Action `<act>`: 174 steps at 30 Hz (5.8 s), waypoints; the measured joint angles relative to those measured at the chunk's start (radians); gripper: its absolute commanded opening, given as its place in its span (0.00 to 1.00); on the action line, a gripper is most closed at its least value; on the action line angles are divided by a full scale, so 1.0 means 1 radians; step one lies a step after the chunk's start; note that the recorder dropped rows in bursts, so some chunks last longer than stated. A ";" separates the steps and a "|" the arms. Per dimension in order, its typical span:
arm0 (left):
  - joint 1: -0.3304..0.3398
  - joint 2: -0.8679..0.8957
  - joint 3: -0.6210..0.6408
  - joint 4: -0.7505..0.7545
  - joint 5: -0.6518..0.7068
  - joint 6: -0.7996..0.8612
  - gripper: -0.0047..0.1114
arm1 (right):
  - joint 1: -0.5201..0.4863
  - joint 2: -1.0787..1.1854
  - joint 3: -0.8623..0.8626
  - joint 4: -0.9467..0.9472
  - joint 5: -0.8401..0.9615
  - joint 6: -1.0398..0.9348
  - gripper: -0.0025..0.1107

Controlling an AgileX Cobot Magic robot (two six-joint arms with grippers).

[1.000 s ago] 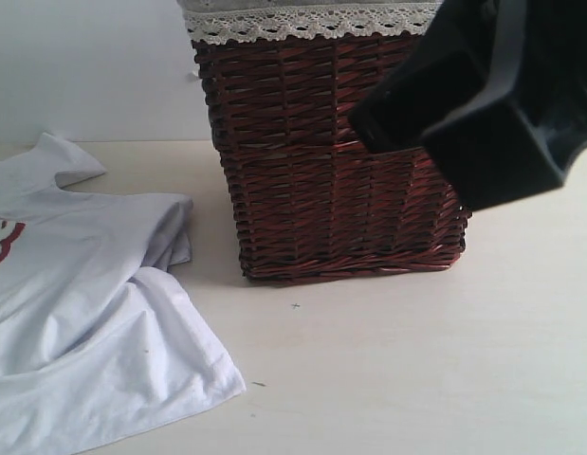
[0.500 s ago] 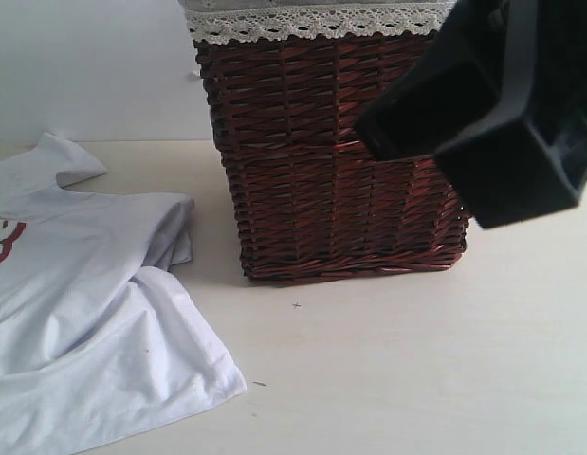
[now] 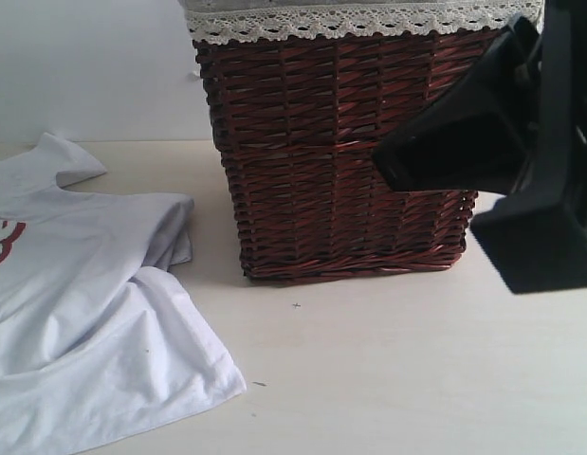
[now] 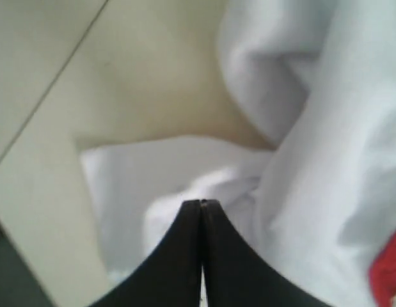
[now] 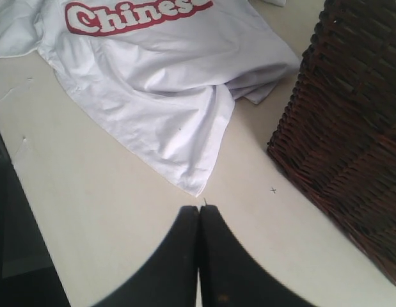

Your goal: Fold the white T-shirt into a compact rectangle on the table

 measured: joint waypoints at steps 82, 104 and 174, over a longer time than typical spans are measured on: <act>0.115 0.148 -0.054 -0.009 0.057 0.133 0.27 | 0.000 0.000 0.001 0.022 -0.001 -0.002 0.02; 0.163 0.309 -0.292 0.102 0.193 -0.092 0.31 | 0.000 0.000 0.001 0.022 0.008 -0.002 0.02; -0.252 0.131 -0.336 -1.605 -0.098 1.584 0.06 | 0.000 0.000 0.001 0.020 0.009 -0.002 0.02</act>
